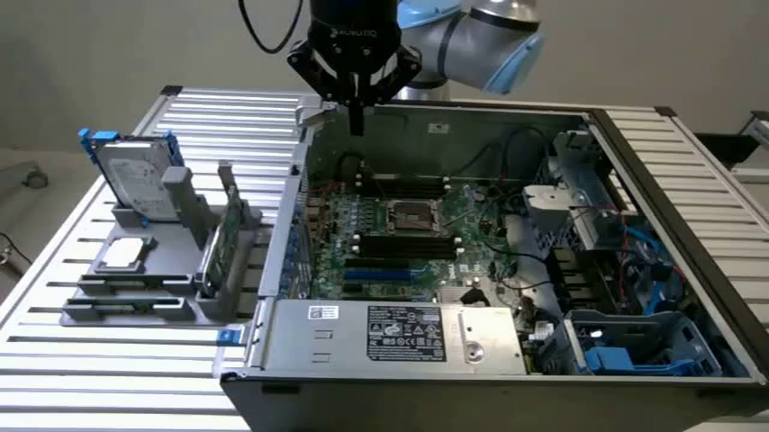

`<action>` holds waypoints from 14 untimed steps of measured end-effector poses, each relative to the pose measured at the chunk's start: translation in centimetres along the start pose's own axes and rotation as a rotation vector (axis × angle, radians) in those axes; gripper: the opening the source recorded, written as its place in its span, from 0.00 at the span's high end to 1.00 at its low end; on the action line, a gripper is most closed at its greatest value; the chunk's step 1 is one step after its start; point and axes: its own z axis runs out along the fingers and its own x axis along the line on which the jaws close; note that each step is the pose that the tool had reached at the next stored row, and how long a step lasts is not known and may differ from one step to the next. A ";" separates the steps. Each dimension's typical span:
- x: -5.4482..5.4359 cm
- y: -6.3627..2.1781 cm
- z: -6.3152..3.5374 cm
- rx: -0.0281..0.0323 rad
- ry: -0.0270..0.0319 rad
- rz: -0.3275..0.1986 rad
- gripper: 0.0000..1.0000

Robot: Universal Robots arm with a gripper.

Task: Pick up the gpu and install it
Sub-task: 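Reach for the gpu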

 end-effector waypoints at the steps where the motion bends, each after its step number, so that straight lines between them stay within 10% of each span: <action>1: 0.0 0.00 0.00 0.0001 0.0001 0.000 0.89; 11: 0.0 0.00 0.00 0.0001 0.0004 0.000 0.89; 14: 0.9 -0.07 0.00 0.0013 0.0150 0.001 0.89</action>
